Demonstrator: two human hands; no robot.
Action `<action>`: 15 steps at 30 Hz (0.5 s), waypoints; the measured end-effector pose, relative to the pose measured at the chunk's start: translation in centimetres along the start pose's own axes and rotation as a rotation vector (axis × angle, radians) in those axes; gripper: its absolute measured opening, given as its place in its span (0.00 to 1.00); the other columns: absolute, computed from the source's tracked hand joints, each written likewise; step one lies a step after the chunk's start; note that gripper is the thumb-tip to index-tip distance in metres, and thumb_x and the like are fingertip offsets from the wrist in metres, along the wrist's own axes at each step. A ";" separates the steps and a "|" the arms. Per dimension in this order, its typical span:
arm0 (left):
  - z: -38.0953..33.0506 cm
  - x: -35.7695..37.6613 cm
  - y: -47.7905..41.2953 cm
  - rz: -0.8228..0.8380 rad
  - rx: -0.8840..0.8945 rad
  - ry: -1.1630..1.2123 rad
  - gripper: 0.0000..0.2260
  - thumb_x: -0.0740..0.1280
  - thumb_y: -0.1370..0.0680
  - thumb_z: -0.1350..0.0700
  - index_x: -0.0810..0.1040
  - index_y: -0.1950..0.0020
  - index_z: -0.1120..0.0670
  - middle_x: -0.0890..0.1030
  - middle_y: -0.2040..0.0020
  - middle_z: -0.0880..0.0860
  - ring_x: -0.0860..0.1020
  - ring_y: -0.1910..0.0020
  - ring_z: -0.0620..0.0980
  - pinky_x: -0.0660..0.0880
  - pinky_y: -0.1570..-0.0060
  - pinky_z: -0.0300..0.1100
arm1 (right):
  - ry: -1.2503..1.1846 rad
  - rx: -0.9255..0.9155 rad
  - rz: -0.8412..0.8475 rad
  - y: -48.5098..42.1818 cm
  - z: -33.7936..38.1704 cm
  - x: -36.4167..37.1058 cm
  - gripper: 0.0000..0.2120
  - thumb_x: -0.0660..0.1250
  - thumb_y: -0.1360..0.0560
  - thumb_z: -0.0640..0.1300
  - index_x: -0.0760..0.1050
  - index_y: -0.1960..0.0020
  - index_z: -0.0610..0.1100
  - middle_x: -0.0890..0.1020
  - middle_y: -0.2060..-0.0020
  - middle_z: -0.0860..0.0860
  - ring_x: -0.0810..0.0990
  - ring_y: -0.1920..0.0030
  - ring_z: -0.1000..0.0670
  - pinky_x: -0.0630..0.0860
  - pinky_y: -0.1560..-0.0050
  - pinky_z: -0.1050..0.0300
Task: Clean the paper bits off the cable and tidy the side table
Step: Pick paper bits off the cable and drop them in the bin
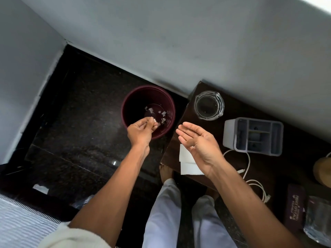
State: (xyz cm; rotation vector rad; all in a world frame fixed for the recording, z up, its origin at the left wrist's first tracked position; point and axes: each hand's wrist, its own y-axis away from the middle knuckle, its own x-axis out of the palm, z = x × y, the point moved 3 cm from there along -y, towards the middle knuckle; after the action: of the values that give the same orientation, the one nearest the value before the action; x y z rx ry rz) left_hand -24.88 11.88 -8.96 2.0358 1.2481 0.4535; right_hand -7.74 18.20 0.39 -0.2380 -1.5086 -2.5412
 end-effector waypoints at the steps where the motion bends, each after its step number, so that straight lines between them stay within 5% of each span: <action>1: 0.0 -0.1 -0.5 -0.006 -0.006 0.010 0.02 0.72 0.22 0.66 0.83 0.52 0.60 0.86 0.60 0.56 0.86 0.62 0.46 0.82 0.59 0.35 | 0.011 0.001 0.001 -0.3 -0.2 0.2 0.31 0.53 0.32 0.15 0.78 0.42 0.42 0.84 0.43 0.43 0.83 0.40 0.47 0.78 0.37 0.54; 11: 0.5 -0.4 -3.8 -0.055 -0.104 0.035 0.12 0.64 0.17 0.65 0.76 0.34 0.65 0.83 0.46 0.61 0.85 0.48 0.56 0.84 0.53 0.39 | 0.042 -0.005 -0.007 -2.0 -1.7 0.8 0.24 0.62 0.27 0.19 0.78 0.38 0.40 0.84 0.42 0.44 0.83 0.40 0.48 0.79 0.38 0.55; 15: -0.1 -0.1 -1.9 0.016 -0.143 0.086 0.16 0.63 0.15 0.56 0.75 0.31 0.63 0.83 0.42 0.61 0.85 0.45 0.54 0.82 0.47 0.42 | 0.034 -0.040 -0.021 -2.0 -1.8 0.7 0.26 0.61 0.27 0.19 0.76 0.35 0.40 0.83 0.40 0.44 0.83 0.40 0.48 0.78 0.35 0.53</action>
State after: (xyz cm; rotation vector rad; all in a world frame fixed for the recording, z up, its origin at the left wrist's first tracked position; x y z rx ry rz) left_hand -26.21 12.38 -10.27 1.9247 1.2150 0.6261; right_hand -8.94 17.54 -2.01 -0.1843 -1.4573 -2.5796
